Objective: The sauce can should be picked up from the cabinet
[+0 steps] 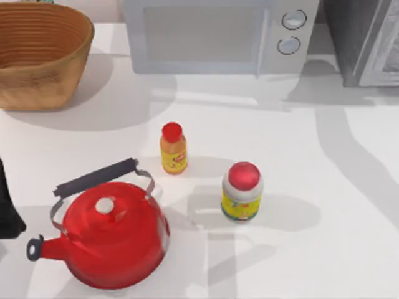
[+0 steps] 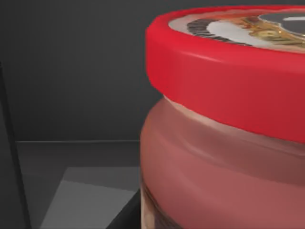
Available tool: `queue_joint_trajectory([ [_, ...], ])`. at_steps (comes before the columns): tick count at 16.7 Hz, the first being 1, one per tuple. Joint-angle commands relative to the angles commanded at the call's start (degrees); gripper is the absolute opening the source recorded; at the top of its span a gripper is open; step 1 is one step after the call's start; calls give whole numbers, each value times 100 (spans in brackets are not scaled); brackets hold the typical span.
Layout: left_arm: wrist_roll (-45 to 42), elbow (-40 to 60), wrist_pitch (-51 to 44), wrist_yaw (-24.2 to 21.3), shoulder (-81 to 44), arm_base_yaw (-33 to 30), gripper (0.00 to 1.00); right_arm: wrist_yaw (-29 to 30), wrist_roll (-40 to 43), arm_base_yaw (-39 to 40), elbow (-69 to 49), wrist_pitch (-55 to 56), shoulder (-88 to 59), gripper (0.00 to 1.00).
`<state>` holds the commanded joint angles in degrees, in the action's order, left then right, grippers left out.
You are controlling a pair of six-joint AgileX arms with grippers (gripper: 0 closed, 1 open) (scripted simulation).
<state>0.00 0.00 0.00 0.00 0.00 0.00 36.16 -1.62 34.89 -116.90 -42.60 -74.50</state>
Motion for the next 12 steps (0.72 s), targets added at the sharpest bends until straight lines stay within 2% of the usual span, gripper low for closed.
queue_joint_trajectory([
  [5,0,0,0,0,0,0,100,-543,41,-540,1784,660,1147,0],
  [12,0,0,0,0,0,0,100,-1775,111,-1738,6201,2102,3687,0],
])
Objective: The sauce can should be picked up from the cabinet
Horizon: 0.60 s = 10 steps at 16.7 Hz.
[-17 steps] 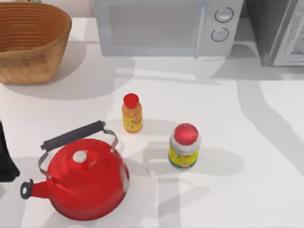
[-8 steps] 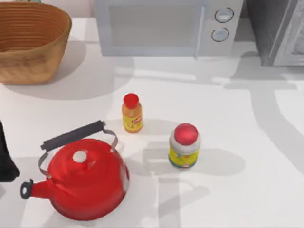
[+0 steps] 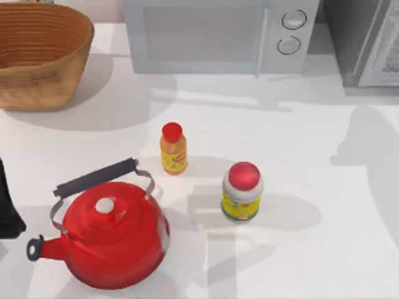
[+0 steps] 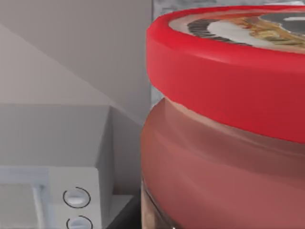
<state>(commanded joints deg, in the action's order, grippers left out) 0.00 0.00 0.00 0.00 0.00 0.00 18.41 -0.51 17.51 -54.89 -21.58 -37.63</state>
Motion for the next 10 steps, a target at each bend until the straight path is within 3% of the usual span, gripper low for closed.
queue_joint_trajectory([
  [5,0,0,0,0,0,0,100,-944,32,-902,3154,1103,1925,0],
  [10,0,0,0,0,0,0,100,-1646,48,-1567,5058,1928,3362,0],
])
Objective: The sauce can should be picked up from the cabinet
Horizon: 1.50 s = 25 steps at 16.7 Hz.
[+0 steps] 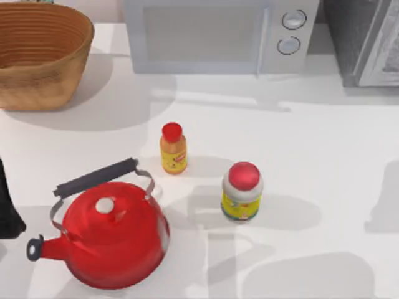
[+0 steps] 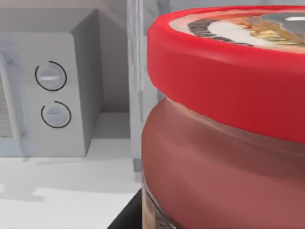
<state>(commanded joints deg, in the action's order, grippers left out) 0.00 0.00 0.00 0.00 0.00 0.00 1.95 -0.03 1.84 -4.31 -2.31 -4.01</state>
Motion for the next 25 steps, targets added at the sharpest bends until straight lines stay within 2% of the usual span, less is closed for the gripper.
queue_joint_trajectory([
  [3,0,0,0,0,0,0,100,-187,3,-176,413,220,384,0],
  [9,0,0,0,0,0,0,100,-189,-7,-167,432,217,372,0],
  [13,0,0,0,0,0,0,100,-517,-17,-221,114,745,-221,0],
  [18,0,0,0,0,0,0,100,-1478,-30,-394,-760,2244,-2302,0],
  [25,0,0,0,0,0,0,100,-3252,-56,-724,-2312,4953,-6725,0],
])
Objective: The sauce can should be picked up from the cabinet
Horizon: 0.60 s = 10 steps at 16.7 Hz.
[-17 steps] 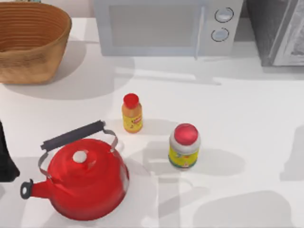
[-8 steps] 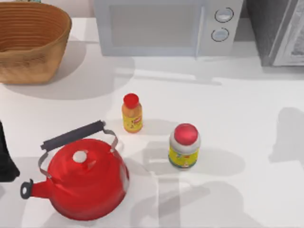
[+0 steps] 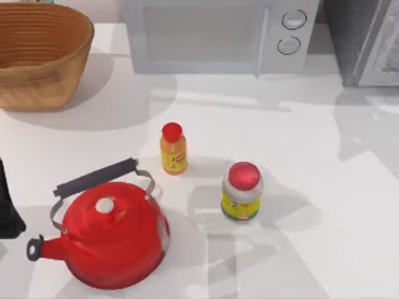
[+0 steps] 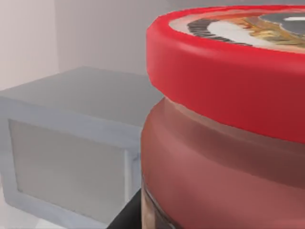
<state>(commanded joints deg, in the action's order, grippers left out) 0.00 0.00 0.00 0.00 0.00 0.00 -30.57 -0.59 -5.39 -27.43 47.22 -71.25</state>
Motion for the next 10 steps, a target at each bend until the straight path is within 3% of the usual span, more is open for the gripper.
queue_joint_trajectory([
  [6,0,0,0,0,0,0,100,-1359,-30,-262,-1195,2088,-3553,0],
  [10,0,0,0,0,0,0,100,-1940,-47,-382,-1716,2992,-4988,0],
])
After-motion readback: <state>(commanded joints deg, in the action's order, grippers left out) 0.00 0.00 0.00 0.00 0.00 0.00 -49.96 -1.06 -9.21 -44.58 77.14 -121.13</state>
